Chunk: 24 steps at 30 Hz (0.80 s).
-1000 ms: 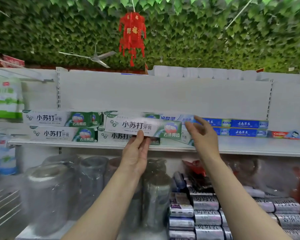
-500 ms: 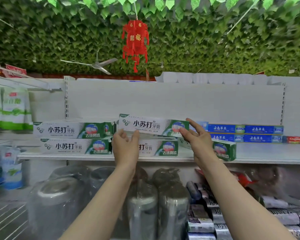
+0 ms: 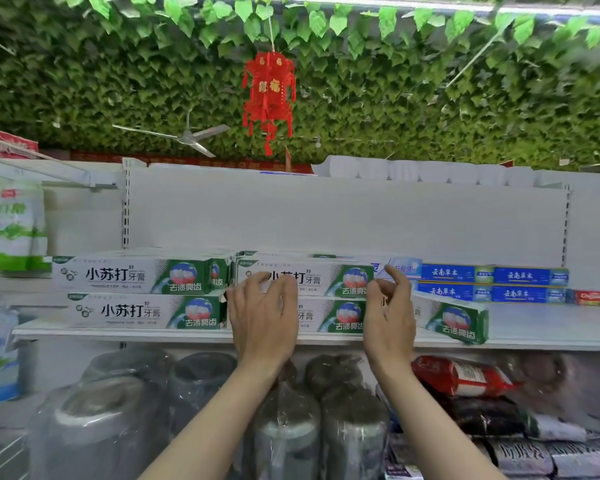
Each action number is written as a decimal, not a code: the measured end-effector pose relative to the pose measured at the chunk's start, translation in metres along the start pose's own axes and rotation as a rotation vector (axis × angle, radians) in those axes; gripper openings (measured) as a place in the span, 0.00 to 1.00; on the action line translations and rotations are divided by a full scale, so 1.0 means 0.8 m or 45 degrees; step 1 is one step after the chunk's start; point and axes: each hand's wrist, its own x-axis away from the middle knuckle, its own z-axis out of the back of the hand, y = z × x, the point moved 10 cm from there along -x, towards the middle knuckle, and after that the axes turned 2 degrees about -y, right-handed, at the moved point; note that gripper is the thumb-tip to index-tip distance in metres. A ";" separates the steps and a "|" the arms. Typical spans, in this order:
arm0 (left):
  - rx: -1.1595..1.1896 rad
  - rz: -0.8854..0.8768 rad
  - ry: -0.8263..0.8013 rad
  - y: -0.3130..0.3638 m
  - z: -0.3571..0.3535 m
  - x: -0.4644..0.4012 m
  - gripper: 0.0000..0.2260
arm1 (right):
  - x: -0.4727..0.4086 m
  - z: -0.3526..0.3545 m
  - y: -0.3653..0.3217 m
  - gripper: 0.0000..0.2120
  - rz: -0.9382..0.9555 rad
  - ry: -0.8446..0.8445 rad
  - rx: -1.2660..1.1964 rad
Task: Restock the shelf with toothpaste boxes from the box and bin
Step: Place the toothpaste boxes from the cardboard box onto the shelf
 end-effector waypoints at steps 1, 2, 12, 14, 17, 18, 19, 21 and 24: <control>-0.007 -0.002 -0.002 0.000 -0.002 0.001 0.23 | 0.003 -0.006 0.003 0.16 -0.008 -0.020 0.003; -0.021 -0.006 0.000 0.001 -0.004 0.001 0.27 | 0.005 -0.011 0.005 0.16 -0.016 -0.032 -0.005; -0.349 -0.021 -0.148 -0.006 -0.028 -0.020 0.39 | -0.008 -0.041 0.015 0.26 -0.050 -0.194 0.096; -0.395 -0.022 -0.194 -0.004 -0.033 -0.025 0.41 | -0.013 -0.047 0.016 0.29 -0.057 -0.227 0.141; -0.482 -0.025 -0.244 -0.003 -0.042 -0.032 0.42 | -0.016 -0.056 0.015 0.31 -0.058 -0.281 0.209; -0.500 -0.020 -0.261 -0.004 -0.046 -0.035 0.42 | -0.015 -0.059 0.014 0.31 -0.056 -0.295 0.226; -0.521 -0.019 -0.272 -0.007 -0.048 -0.036 0.44 | -0.015 -0.061 0.014 0.31 -0.053 -0.306 0.234; -0.561 -0.036 -0.262 -0.008 -0.051 -0.039 0.47 | -0.016 -0.063 0.015 0.33 -0.049 -0.314 0.234; -0.562 -0.043 -0.237 -0.008 -0.050 -0.039 0.48 | -0.017 -0.062 0.017 0.33 -0.067 -0.323 0.222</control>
